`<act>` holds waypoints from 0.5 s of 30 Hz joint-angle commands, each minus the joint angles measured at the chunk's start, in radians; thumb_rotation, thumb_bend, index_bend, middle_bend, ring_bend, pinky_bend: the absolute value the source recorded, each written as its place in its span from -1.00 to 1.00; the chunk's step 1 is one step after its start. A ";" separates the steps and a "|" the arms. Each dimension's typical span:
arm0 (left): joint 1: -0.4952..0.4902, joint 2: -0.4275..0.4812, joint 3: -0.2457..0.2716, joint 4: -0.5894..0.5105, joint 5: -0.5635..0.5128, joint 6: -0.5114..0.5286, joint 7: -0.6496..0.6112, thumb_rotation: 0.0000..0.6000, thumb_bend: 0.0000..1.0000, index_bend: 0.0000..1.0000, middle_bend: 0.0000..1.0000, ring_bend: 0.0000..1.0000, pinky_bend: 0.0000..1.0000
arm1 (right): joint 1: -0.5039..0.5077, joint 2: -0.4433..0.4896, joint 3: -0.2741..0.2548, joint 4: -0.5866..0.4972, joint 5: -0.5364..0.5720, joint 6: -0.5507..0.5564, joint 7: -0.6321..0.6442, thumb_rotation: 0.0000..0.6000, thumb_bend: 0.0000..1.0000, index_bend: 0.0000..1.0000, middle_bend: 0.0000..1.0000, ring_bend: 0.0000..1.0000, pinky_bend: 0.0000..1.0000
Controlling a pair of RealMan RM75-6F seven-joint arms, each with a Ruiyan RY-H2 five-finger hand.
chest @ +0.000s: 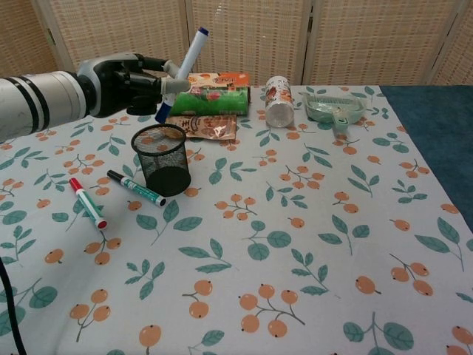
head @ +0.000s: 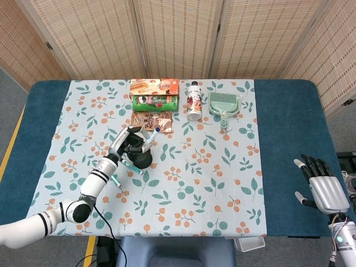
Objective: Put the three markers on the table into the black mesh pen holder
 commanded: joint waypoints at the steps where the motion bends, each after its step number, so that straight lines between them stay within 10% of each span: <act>1: -0.011 -0.019 0.012 0.012 -0.008 0.003 0.029 1.00 -0.24 0.24 1.00 0.96 0.98 | -0.009 0.006 0.000 0.000 -0.007 0.018 0.014 1.00 -0.47 -0.81 -1.00 -1.00 -1.00; 15: -0.004 -0.093 0.052 0.098 0.104 0.044 -0.031 1.00 -0.24 0.24 1.00 0.96 0.98 | -0.020 0.011 -0.005 0.001 -0.015 0.030 0.027 1.00 -0.47 -0.81 -1.00 -1.00 -1.00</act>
